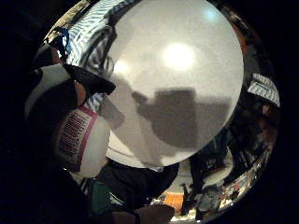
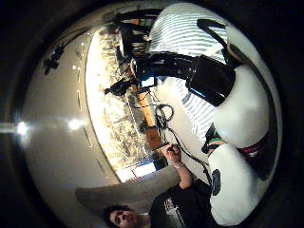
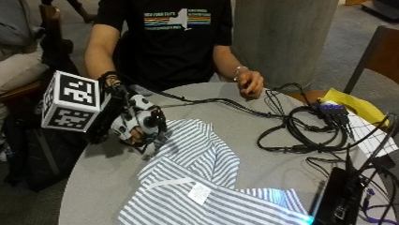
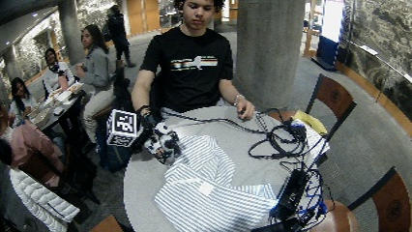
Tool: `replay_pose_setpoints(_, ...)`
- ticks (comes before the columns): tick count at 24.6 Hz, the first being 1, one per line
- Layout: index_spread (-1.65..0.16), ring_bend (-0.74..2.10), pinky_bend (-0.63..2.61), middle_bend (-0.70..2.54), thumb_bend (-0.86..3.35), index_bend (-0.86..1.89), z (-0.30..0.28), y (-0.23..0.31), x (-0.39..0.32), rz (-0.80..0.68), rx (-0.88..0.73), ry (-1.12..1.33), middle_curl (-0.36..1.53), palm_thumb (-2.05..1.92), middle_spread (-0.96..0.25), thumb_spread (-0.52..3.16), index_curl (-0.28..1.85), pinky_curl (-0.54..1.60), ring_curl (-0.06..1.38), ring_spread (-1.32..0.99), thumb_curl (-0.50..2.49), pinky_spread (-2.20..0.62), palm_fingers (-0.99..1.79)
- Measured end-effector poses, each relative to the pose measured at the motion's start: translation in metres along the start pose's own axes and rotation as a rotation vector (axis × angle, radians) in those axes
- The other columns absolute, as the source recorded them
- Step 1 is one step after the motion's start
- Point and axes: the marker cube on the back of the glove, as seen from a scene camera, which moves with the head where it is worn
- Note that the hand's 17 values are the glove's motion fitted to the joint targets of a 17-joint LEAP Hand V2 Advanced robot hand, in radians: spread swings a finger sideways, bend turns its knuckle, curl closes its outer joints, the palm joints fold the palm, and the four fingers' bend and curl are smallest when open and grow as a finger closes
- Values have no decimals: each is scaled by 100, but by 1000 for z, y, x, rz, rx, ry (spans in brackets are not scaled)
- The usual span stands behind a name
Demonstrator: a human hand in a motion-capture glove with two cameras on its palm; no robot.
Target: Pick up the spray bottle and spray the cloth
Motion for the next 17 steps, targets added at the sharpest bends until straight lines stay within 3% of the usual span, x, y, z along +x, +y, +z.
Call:
replay_pose_setpoints(8, -17, 58, 43, 36, -2, 11, 50, 27, -58, -397, 18, -373, 52, 109, -6, 41, 22, 36, 45, -8, 69, -1, 103)
replay_pose_setpoints(13, -18, 56, 41, 35, -3, 10, 134, 55, -92, -629, -122, -461, 52, 108, -5, 45, 22, 36, 44, -9, 69, -1, 101)
replay_pose_setpoints(17, -20, 53, 42, 33, -3, 8, 200, 69, -106, -713, -210, -439, 52, 106, -6, 56, 21, 36, 43, -8, 67, -5, 101)
